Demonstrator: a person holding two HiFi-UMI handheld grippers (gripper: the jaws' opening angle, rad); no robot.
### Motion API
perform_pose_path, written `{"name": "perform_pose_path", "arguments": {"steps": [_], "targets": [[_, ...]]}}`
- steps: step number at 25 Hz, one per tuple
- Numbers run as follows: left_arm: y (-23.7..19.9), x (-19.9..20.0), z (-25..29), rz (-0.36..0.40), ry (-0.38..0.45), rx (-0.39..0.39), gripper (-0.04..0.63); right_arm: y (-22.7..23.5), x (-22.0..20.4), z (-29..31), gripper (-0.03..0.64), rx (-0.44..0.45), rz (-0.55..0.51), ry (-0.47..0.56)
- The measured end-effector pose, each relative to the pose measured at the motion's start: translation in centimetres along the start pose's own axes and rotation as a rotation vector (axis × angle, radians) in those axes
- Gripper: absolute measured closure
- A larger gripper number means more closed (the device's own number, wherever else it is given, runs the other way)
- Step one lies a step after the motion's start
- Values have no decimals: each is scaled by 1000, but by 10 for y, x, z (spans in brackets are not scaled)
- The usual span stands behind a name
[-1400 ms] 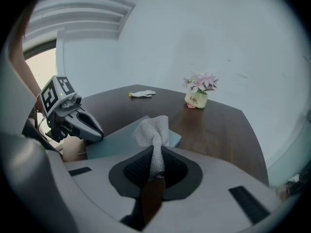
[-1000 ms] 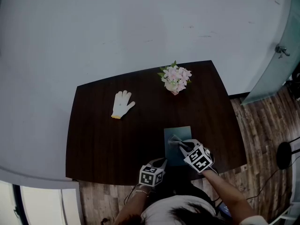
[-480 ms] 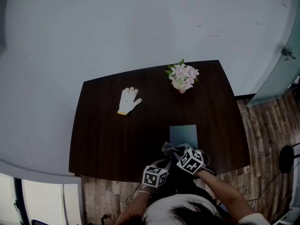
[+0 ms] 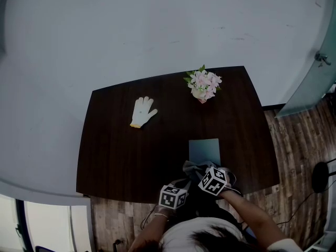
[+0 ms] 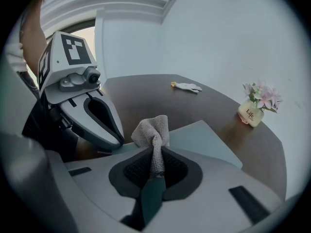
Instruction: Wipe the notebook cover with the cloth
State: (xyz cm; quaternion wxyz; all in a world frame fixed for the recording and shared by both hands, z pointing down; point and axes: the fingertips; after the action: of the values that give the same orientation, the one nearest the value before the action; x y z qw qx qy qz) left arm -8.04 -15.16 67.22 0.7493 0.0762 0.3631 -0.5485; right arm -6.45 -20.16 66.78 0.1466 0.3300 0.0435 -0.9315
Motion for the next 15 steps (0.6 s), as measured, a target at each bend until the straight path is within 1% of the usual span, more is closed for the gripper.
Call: {"name": "perform_pose_path", "arguments": {"steps": [5,15], "targets": [[0,-1,1,-14,-13,3,577,5,-14,-9,575,-17,13,-7],[3,-2,3,-3,-6,24,577,13,-44,-32,575,-50,50,-7]]}}
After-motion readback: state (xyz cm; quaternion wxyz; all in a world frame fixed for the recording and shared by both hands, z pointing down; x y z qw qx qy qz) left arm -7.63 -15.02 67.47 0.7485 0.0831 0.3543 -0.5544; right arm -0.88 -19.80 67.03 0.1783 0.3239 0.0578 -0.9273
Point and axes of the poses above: the fingertips, and each gripper's own axes: z forward along the fingers, y to its right, x out of its top, and after that the axes turned 8 degrees about x, right-handed
